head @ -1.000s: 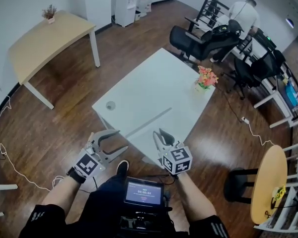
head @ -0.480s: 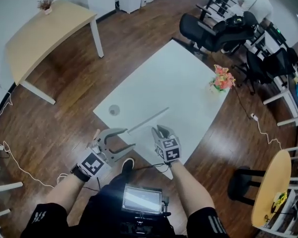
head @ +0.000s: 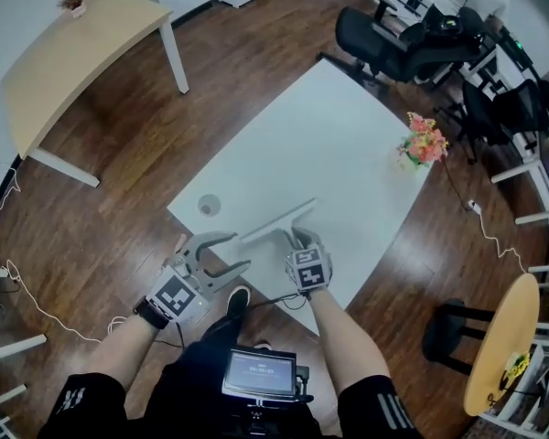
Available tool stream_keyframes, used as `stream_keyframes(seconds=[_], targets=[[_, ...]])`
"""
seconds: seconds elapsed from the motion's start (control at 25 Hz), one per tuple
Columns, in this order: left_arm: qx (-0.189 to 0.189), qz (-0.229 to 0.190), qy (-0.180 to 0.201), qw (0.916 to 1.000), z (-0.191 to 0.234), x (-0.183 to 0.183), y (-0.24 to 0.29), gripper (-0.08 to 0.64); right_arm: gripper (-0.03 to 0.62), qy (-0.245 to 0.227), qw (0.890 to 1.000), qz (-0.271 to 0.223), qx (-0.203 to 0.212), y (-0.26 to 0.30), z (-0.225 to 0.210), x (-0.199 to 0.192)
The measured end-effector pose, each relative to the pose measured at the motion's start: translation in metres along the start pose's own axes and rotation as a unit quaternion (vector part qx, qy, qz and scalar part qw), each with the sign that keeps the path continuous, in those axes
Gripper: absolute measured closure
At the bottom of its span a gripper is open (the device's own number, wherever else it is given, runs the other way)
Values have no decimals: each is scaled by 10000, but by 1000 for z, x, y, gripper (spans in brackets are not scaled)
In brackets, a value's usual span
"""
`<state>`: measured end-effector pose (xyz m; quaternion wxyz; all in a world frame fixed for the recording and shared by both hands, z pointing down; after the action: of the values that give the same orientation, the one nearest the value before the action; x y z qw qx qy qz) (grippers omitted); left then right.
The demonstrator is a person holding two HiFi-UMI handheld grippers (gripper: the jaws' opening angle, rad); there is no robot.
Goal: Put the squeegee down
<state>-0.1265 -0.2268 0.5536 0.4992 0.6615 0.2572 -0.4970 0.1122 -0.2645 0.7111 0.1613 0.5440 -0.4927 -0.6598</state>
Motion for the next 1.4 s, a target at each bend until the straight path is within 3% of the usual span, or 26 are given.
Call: stream_keyframes(seconds=[0.72,1.04,1.4], targets=[[-163,54,-7,9999,9,-5,8,327,474,193,9997,163,5,16,-2,-4],[-179,-70,232,9995,2,4,-1,327,436,48,9995,-310,-101,-6,-2,-8],[-71,-278,401,9988,-33,36,-20,327,437,400,9900,-1353,-70,-96,11,5]])
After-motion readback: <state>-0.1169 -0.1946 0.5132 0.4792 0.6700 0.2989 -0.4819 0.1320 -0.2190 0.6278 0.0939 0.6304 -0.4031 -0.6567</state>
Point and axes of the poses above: the fingertips, and each gripper's own axes: y forward along the fingers, z to its left, x out of its top, the point moved 10 cm from there along -y, backward along the fingers, and after that the axes turned 8 degrees about z, right-handed, at the moved point
